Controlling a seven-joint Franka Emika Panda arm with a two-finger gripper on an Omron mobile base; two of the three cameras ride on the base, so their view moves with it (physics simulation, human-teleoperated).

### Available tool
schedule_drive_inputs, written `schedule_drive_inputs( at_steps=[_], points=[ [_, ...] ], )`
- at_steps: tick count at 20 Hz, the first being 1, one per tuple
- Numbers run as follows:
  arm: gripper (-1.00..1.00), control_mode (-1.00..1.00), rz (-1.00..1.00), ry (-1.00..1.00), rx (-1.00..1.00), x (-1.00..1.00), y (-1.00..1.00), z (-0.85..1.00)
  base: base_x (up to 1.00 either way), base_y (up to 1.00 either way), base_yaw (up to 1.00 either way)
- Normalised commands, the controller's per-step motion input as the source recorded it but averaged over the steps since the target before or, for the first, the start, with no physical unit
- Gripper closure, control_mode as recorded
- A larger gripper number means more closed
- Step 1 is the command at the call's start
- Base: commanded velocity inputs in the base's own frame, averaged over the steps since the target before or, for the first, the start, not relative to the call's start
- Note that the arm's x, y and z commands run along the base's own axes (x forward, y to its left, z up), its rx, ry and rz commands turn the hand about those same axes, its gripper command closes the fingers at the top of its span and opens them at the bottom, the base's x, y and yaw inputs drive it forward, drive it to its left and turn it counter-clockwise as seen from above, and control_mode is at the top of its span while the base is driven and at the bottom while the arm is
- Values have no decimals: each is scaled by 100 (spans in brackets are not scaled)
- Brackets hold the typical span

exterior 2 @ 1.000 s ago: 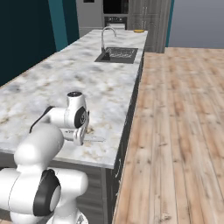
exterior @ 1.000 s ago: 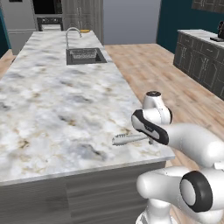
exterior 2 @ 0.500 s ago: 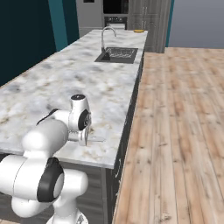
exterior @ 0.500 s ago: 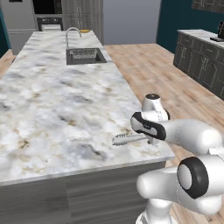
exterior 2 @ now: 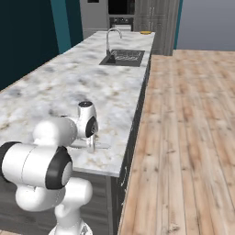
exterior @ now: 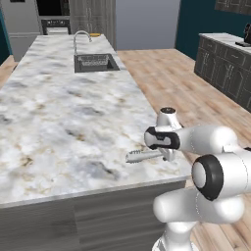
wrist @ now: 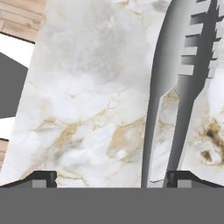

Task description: Pick up the tongs from the counter and place them near the plate next to the oven.

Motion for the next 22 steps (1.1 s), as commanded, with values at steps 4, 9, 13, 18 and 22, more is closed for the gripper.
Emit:
schedule_drive_inputs(
  at_steps=[4, 9, 13, 18, 22],
  points=[
    [-100, -100, 4, -1, 0, 15, 0, -26, 0, 0, 0],
    [-100, -100, 3, -1, 0, 17, 0, -26, 0, 0, 0],
    [-100, -100, 2, 0, 0, 31, 0, -21, 0, 0, 0],
    [-100, -100, 2, 0, 0, 31, 0, -25, 0, 0, 0],
    [-100, -100, 3, -2, 0, 25, 0, -37, 0, 0, 0]
  ],
)
